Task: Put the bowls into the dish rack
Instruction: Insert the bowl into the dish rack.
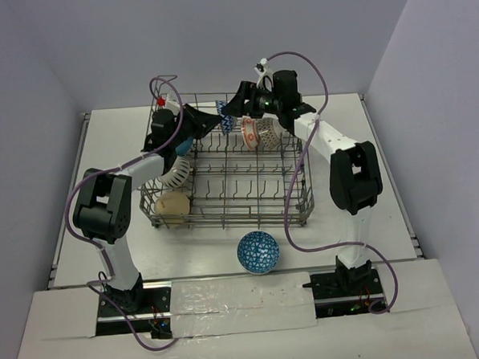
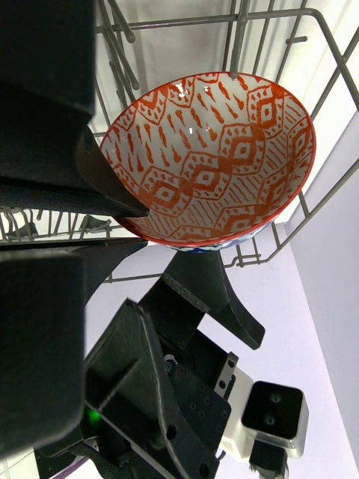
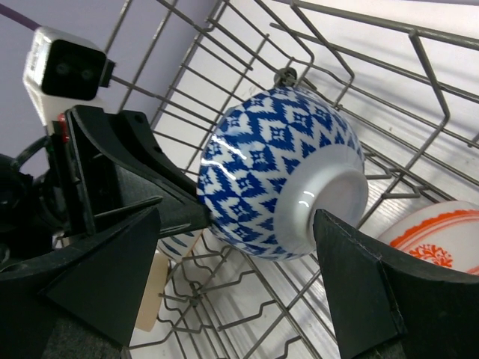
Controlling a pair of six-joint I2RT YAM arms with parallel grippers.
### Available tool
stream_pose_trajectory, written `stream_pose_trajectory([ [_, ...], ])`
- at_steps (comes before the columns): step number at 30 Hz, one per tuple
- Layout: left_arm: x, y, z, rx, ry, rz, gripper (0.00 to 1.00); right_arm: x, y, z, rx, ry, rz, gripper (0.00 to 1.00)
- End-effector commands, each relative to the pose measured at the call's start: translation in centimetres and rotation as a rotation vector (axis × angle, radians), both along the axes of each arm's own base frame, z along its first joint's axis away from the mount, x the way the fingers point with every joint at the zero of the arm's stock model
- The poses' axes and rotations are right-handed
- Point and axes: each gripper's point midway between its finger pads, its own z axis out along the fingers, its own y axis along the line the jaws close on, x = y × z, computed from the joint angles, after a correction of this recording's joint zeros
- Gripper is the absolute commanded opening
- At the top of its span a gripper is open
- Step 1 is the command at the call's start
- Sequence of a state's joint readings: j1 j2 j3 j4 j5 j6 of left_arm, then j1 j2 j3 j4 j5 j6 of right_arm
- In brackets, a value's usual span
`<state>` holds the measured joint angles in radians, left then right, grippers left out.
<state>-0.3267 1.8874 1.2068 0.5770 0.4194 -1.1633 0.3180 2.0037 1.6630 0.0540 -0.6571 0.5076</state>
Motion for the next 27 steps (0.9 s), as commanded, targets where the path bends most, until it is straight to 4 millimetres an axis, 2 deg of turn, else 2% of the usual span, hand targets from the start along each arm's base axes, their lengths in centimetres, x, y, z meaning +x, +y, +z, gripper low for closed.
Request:
stream_pose_trajectory([
  [1, 0.1, 1.4, -1.5, 0.041, 0.061, 0.001, 0.19, 0.8, 0.6, 3.2, 0.059, -0.089, 0.028, 0.90],
  [27, -0.1, 1.9, -1.7, 0.063, 0.076, -0.009, 0.21, -0.2, 1.6, 2.2, 0.067, -0.072, 0.053, 0.90],
])
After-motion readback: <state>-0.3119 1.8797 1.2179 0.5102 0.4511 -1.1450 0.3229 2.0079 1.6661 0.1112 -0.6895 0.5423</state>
